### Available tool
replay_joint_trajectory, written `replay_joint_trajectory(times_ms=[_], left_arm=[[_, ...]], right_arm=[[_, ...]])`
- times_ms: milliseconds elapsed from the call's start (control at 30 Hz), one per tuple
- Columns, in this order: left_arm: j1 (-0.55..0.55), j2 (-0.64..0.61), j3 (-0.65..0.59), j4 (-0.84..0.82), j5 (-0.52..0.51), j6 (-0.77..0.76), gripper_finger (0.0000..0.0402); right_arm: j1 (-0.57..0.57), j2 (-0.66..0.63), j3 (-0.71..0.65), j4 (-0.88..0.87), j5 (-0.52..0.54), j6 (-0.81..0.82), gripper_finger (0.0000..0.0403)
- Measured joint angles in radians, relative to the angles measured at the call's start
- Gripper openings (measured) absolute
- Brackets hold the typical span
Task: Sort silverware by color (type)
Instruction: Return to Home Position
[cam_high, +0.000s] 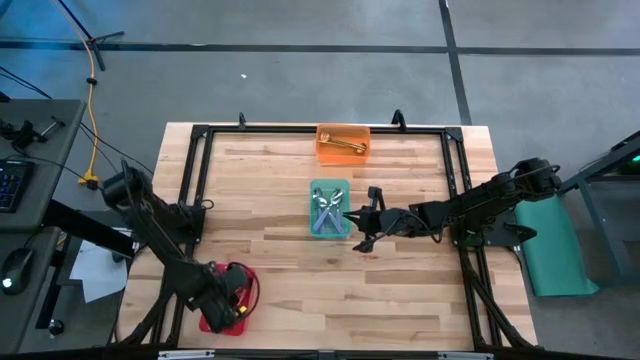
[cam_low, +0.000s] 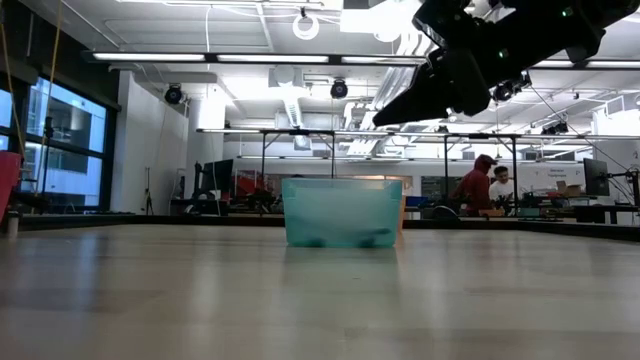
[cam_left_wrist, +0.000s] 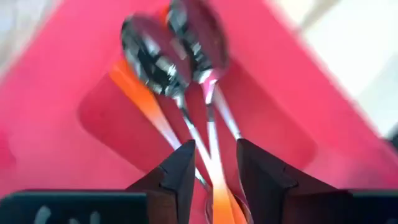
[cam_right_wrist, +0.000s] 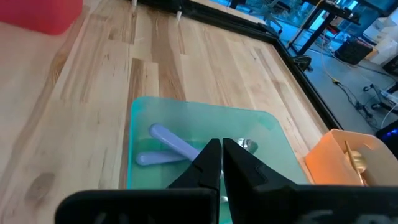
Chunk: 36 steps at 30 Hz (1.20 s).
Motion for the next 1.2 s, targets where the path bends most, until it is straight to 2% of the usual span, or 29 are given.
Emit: replay_joint_trajectory(times_ms=[100, 267, 400, 533, 633, 767, 967, 1067, 1200], left_arm=[[0.018, -0.062, 0.000, -0.007, -0.020, 0.121, 0.0103], [0.091, -0.175, 0.000, 0.008, -0.072, 0.425, 0.0058], [0.214, -0.235, 0.000, 0.045, -0.098, 0.714, 0.0012], [0.361, -0.258, 0.000, 0.173, -0.090, 1.061, 0.0005], [0.469, -0.259, -0.019, 0.329, -0.016, 1.306, 0.0002], [0.617, -0.258, -0.138, 0.590, 0.163, 1.489, 0.0001], [0.804, -0.259, -0.339, 0.958, 0.323, 1.645, 0.0000], [0.886, -0.261, -0.418, 1.116, 0.378, 1.683, 0.0000], [0.975, -0.264, -0.502, 1.256, 0.445, 1.692, 0.0000]], right_arm=[[0.000, 0.000, 0.000, -0.011, -0.001, -0.030, 0.0000], [-0.038, 0.000, 0.000, -0.098, -0.030, -0.049, 0.0000], [-0.101, 0.000, 0.000, -0.115, -0.172, -0.058, 0.0000], [-0.153, 0.000, 0.000, -0.088, -0.304, -0.107, 0.0000], [-0.186, 0.000, 0.000, -0.058, -0.350, -0.132, 0.0000], [-0.227, 0.000, -0.074, 0.101, -0.414, -0.166, 0.0000], [-0.317, -0.020, -0.309, 0.470, -0.514, -0.159, 0.0000], [-0.355, -0.099, -0.390, 0.538, -0.568, -0.130, 0.0000], [-0.377, -0.267, -0.479, 0.532, -0.612, -0.093, 0.0000]])
